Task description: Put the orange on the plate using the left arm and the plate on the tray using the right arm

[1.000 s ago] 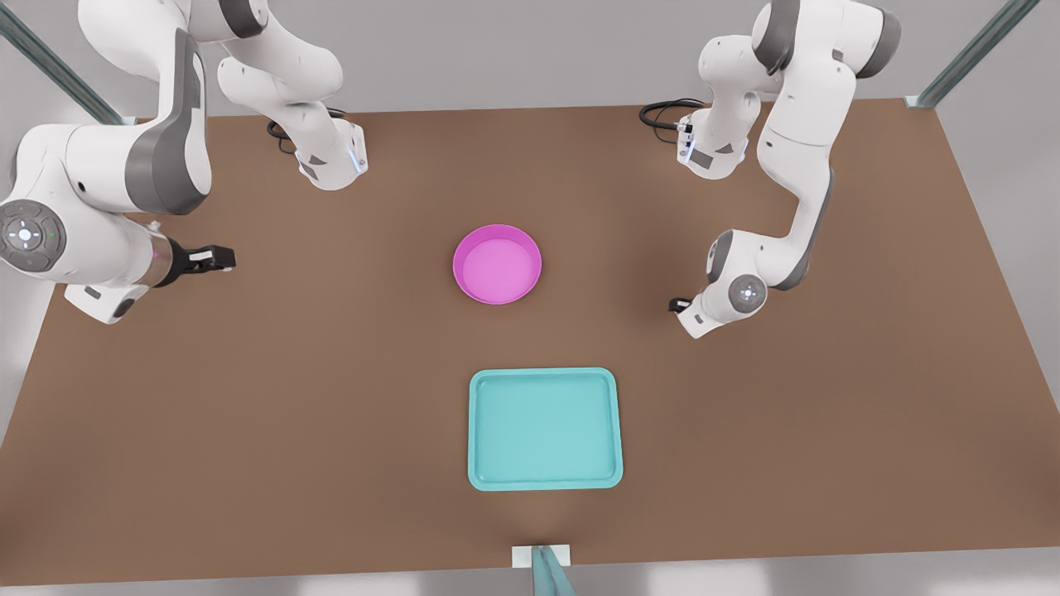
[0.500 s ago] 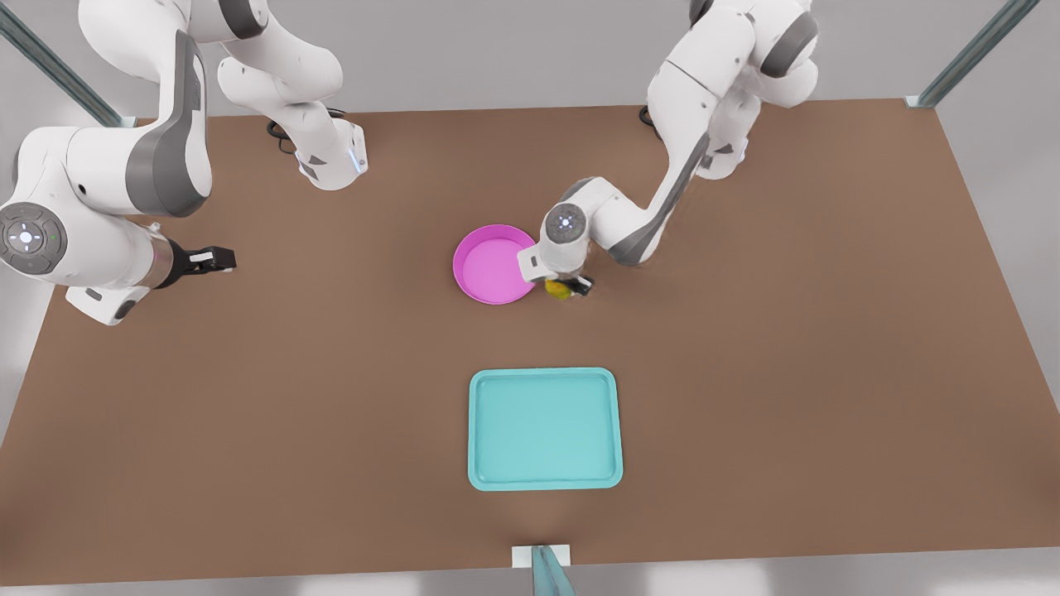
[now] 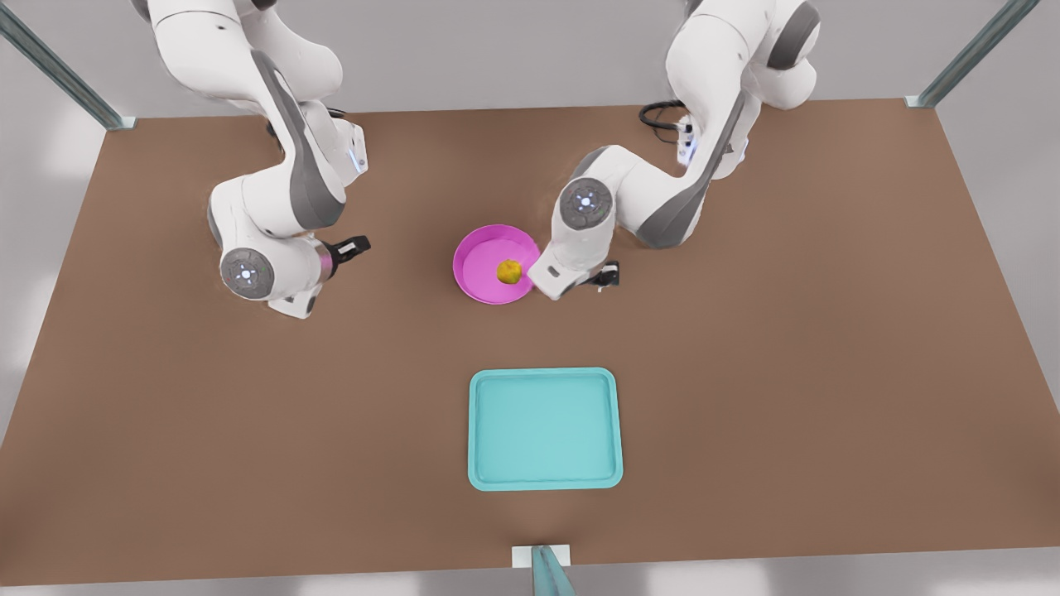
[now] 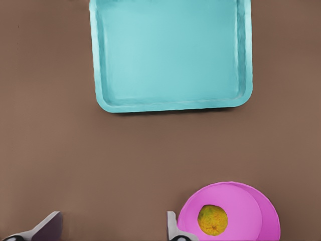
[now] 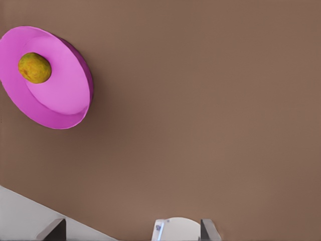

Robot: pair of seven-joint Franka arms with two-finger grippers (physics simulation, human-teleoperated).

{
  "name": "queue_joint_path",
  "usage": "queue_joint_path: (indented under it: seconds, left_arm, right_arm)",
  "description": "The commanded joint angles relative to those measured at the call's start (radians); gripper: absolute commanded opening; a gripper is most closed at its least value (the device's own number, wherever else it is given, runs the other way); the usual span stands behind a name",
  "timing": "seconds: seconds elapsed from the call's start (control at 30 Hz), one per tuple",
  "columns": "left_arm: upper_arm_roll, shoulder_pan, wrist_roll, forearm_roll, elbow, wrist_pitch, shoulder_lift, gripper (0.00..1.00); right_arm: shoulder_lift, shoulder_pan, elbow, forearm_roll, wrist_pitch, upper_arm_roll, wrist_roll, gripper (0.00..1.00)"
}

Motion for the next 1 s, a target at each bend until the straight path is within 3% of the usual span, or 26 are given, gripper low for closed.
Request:
queue_joint_path:
  seconds: [0.0,0.1,0.13,0.17,0.2,0.23,0.47,0.97]
  left_arm:
    - [0.241,0.044,0.429,-0.095,0.095,-0.441,-0.024,1.0]
    - [0.355,0.148,0.536,-0.169,0.118,-0.493,-0.055,1.0]
    - [0.142,0.356,0.549,-0.154,0.132,-0.505,-0.116,1.0]
    - [-0.264,0.66,0.593,0.057,0.086,-0.488,-0.211,1.0]
    - [-0.315,0.683,0.622,0.154,0.0,-0.407,-0.278,1.0]
    - [-0.315,0.687,0.616,0.153,-0.092,-0.277,-0.335,1.0]
    - [-0.303,0.699,0.624,0.144,-0.029,-0.418,-0.302,1.0]
    - [-0.292,0.7,0.613,0.135,-0.029,-0.412,-0.295,1.0]
  right_arm:
    - [-0.029,-0.001,-0.125,0.087,0.5,0.089,0.3,1.0]
    - [-0.044,0.001,-0.313,0.115,0.813,0.192,0.465,1.0]
    - [-0.001,0.001,-0.307,0.115,0.85,0.214,0.551,1.0]
    - [0.04,0.007,-0.304,0.115,0.875,0.214,0.564,1.0]
    - [0.059,0.005,-0.304,0.116,0.881,0.214,0.577,1.0]
    - [0.079,0.007,-0.304,0.116,0.876,0.214,0.598,1.0]
    - [0.172,0.028,-0.298,0.116,0.881,0.214,0.598,1.0]
    - [0.358,0.139,-0.249,0.115,0.88,0.214,0.584,1.0]
